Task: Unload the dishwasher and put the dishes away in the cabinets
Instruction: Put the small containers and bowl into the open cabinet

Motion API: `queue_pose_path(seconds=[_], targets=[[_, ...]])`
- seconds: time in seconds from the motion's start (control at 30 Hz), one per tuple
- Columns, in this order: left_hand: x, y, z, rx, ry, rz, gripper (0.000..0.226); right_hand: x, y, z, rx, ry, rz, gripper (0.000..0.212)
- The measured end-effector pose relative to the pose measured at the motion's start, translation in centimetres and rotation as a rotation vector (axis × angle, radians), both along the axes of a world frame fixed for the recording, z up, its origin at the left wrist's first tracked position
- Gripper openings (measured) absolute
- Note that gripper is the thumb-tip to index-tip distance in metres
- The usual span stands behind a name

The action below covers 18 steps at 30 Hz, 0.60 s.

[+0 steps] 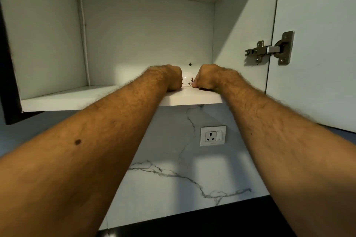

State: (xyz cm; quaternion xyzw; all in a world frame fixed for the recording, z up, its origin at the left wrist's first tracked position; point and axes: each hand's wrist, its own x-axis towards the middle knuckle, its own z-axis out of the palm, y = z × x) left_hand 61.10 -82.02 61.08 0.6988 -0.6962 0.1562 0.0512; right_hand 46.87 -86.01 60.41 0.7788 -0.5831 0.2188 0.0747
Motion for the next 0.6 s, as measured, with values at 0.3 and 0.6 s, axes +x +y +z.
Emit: queue_pose_path(seconds=[0.3, 0.6], targets=[[0.1, 4.3, -1.5, -0.175, 0.137, -0.009, 0.031, 0.1, 5.6, -0.7, -0.123, 0.022, -0.071, 0.032], [0.4, 7.4, -2.4, -0.342, 0.325, -0.111, 0.032, -1.0, 9.9, -3.2, -0.19, -0.338, -0.116, 0.027]])
